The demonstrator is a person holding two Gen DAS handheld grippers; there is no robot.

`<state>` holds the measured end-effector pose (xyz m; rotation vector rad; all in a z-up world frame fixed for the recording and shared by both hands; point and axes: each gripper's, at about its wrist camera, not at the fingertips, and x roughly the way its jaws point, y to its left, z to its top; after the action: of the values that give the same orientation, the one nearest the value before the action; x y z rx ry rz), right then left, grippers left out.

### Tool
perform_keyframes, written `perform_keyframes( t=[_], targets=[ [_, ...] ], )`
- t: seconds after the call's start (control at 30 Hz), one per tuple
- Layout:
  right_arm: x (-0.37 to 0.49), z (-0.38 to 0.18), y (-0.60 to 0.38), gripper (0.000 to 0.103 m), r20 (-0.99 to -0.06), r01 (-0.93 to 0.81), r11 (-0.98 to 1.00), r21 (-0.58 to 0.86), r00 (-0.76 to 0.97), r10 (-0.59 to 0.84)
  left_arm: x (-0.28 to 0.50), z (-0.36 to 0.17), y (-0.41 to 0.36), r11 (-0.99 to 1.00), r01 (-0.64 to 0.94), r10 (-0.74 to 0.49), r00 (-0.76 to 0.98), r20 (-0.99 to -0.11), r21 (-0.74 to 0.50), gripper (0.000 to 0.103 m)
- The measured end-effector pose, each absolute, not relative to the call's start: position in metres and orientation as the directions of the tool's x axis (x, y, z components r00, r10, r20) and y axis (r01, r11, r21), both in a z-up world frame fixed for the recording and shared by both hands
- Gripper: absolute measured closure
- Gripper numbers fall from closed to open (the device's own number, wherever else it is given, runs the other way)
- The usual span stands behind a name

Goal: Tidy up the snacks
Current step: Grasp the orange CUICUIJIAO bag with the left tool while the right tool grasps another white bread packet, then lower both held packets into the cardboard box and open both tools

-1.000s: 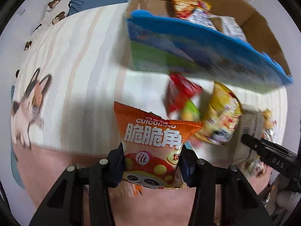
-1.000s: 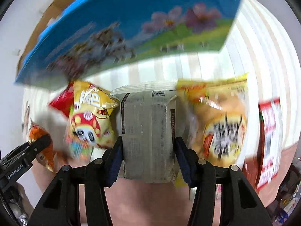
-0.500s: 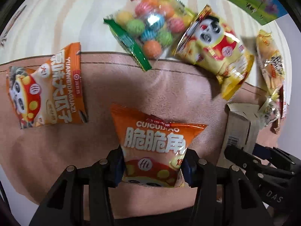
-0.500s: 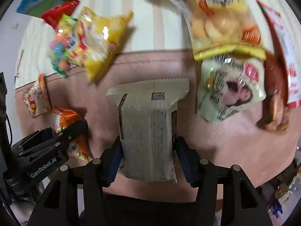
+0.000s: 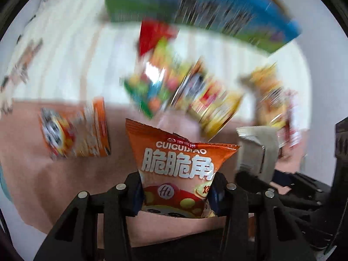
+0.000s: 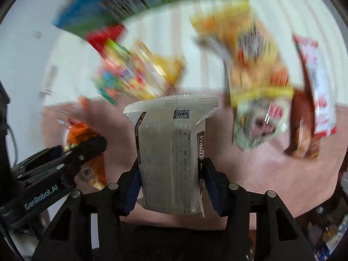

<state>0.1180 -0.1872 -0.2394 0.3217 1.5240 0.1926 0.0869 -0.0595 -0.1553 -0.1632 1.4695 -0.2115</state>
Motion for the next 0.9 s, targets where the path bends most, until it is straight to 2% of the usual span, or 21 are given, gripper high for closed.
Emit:
perform_keyframes(
  t=[0.2,0.37,0.47,0.6,0.73,0.9],
  targets=[
    [0.18,-0.135,-0.213,0.047,-0.887,0.032,0.914,0.406,0.254,0.385,0.172,-0.06,-0.058,0.952,0.085,-0.305,0.247,-0.92,-0.293,0.059],
    [0.271,-0.095,-0.228,0.047,-0.868,0.037,0.926,0.376,0.365,0.338,0.265,-0.03,-0.046,0.968,0.099,-0.25,0.302,-0.92,-0.231,0.059],
    [0.317,-0.092,-0.232,0.047,-0.877,0.04,0.943,0.331,0.381,0.292,0.318,-0.044,-0.046,0.974,0.084,-0.226,0.25,-0.941,-0.212,0.059],
    [0.369,-0.118,-0.215,0.047,-0.912,0.058,0.957,0.283,0.325,0.25,0.36,-0.08,-0.044,0.975,0.041,-0.221,0.126,-0.967,-0.217,0.059],
    [0.398,-0.158,-0.208,0.047,-0.947,0.064,0.97,0.234,0.241,0.212,0.384,-0.132,-0.051,0.981,0.027,-0.192,0.04,-0.981,-0.191,0.059],
    [0.406,-0.2,-0.202,0.046,-0.97,0.064,0.979,0.192,0.167,0.179,0.39,-0.166,-0.05,0.981,0.012,-0.194,-0.037,-0.98,-0.194,0.059]
  ],
)
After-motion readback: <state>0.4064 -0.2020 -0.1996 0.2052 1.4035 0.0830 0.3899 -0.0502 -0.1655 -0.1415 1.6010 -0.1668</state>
